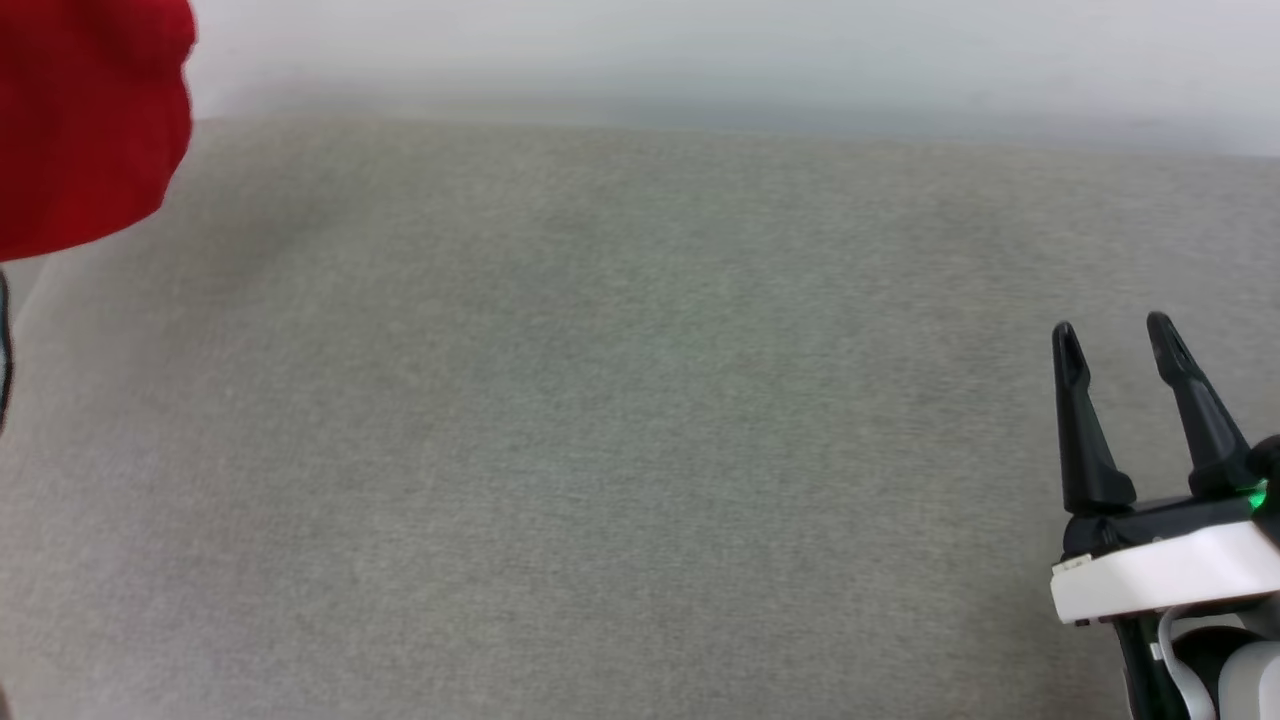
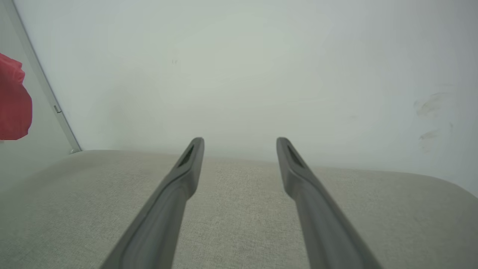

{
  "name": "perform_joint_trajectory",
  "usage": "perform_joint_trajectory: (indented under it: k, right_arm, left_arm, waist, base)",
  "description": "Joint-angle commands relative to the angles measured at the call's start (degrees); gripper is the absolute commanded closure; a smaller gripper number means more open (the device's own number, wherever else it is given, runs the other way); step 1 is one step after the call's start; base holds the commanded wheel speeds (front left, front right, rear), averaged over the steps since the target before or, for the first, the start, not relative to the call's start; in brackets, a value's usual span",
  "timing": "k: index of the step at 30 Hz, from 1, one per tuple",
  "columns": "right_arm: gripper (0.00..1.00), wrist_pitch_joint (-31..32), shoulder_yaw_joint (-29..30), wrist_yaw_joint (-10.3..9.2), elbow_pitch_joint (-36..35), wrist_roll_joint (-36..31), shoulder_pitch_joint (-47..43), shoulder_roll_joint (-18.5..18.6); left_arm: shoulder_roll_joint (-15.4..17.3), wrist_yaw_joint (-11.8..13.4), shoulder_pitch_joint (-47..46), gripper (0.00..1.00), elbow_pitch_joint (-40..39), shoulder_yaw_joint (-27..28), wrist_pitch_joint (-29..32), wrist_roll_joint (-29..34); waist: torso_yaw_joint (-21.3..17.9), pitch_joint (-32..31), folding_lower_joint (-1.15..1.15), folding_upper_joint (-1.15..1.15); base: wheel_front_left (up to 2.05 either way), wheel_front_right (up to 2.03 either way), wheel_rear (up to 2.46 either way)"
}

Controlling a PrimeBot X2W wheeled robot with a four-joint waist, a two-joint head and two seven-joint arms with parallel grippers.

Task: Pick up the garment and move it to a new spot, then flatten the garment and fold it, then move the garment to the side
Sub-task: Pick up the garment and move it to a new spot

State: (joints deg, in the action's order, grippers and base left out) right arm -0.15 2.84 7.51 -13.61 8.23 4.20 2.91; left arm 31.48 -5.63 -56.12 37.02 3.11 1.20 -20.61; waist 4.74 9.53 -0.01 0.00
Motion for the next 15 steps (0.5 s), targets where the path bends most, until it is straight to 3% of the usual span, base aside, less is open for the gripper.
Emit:
perform_joint_trajectory:
  k: [1,9,15]
  right_arm:
    - [0.0,-0.05,0.14,-0.04,-0.23,0.28,-0.78,-0.05]
    - [0.0,0.57,0.93,-0.04,-0.96,1.53,-3.5,-0.06]
    - [0.0,0.74,0.66,-0.04,-0.86,2.05,-4.6,-0.06]
  left_arm:
    - [-0.81,-0.17,-0.56,1.0,-0.74,-0.35,-0.63,0.22]
    - [-8.92,0.65,5.2,1.0,-10.8,-4.0,-1.6,-1.14]
    - [-16.97,3.14,15.13,1.0,-23.32,-8.74,0.97,-1.67]
  waist:
    - [-2.1,-1.88,0.01,0.0]
    - [-7.89,-4.36,0.01,0.0]
    - [-12.35,-4.96,0.01,0.0]
  base:
    - [0.0,0.0,0.0]
    - [0.0,0.0,0.0]
    - [0.0,0.0,0.0]
